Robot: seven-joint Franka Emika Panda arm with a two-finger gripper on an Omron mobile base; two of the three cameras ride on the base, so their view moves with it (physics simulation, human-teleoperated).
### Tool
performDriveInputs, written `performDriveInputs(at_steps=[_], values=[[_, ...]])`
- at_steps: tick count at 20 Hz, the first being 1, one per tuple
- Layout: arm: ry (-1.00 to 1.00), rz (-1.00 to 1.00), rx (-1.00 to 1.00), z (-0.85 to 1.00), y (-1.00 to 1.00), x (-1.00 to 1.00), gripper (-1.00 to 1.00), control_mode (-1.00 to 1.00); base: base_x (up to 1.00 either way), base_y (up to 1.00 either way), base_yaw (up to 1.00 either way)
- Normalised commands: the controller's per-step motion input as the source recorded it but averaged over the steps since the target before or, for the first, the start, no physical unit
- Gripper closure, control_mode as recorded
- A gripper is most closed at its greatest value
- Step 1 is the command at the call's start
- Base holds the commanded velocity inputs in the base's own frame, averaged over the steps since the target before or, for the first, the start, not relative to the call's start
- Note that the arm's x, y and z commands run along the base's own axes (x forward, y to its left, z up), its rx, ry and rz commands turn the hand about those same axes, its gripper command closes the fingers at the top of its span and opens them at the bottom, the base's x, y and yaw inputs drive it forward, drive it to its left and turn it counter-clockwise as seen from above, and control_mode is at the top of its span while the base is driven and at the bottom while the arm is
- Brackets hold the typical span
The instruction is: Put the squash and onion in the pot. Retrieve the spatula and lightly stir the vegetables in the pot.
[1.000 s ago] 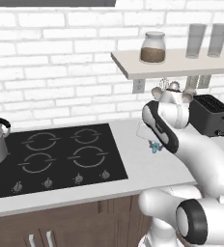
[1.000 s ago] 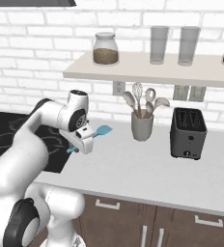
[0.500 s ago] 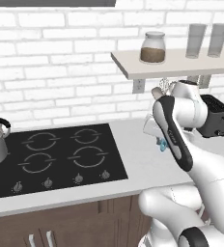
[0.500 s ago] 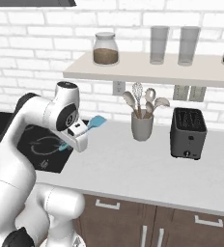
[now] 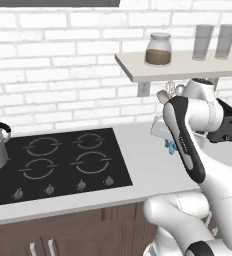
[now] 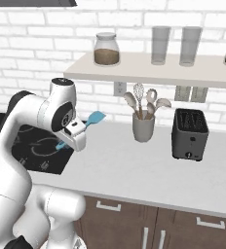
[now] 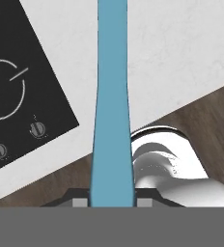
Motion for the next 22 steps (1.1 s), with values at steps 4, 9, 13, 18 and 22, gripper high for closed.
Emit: performDriveInputs(at_steps=[4, 9, 13, 18, 22], values=[[0.0, 0.0, 0.0, 0.0, 0.0, 0.0, 1.0, -1.0, 0.0, 0.0, 0.0], [0.0, 0.0, 0.0, 0.0, 0.0, -0.03, 1.0, 1.0, -0.2, 0.0, 0.0], [0.0, 0.0, 0.0, 0.0, 0.0, 0.0, 1.0, 1.0, -0.78, 0.1, 0.01], [0.0, 0.0, 0.0, 0.0, 0.0, 0.0, 1.0, 1.0, -0.08, 0.54, 0.0], [0.0, 0.0, 0.0, 0.0, 0.0, 0.0, 1.0, 1.0, 0.0, 0.87, 0.0]])
